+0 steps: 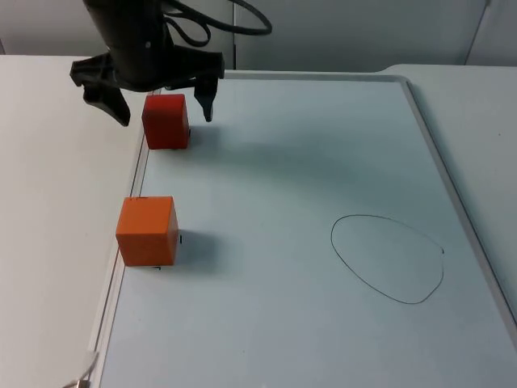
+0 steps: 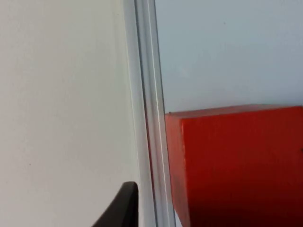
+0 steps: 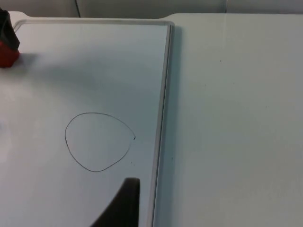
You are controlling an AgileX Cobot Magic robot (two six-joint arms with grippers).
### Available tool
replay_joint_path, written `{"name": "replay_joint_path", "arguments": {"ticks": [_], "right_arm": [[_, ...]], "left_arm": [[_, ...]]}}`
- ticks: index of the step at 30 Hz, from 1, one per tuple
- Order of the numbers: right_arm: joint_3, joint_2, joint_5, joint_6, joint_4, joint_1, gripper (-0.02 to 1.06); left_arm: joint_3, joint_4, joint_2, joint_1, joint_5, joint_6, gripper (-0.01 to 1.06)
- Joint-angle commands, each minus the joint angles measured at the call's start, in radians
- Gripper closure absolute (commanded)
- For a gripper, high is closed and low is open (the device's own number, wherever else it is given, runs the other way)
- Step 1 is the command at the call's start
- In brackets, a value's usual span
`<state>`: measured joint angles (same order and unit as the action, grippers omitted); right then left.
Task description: Pick up one cube with the left hand and another cube with the right hand. First place the cube in the right hand at the target position, then stack the cube in the left hand on top.
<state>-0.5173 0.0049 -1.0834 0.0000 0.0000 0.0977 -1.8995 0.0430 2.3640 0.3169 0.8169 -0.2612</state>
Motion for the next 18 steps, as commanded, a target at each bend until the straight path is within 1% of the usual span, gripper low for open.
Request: {"name": "replay_joint_path", "arguments": {"ticks": [1,5,13,14,16,17,18], "right_arm": [[0.008,-0.005,0.005,0.000,0.000,-0.008,0.00],[0.008,-0.005,0.005,0.000,0.000,-0.008,0.00],[0.008,-0.005,0.005,0.000,0.000,-0.008,0.00],[0.008,-0.005,0.005,0.000,0.000,-0.008,0.00],[0.008,-0.005,0.005,0.000,0.000,-0.008,0.00],[0.008,-0.005,0.005,0.000,0.000,-0.008,0.00],[0.008,-0.005,0.005,0.000,0.000,-0.008,0.00]], "left_arm": [[-0.010,-0.001,0.009,0.005,-0.033,-0.005,0.01],[-0.010,-0.001,0.022,0.005,-0.072,0.019,0.01],[-0.010,-0.020,0.033,0.005,-0.098,0.023,0.01],[-0.010,-0.020,0.033,0.005,-0.098,0.023,0.03],[-0.010,-0.022,0.040,0.005,-0.098,0.023,0.10],[-0.010,-0.022,0.040,0.005,-0.098,0.023,0.10],[-0.010,-0.022,0.046,0.005,-0.099,0.014,0.21]]}}
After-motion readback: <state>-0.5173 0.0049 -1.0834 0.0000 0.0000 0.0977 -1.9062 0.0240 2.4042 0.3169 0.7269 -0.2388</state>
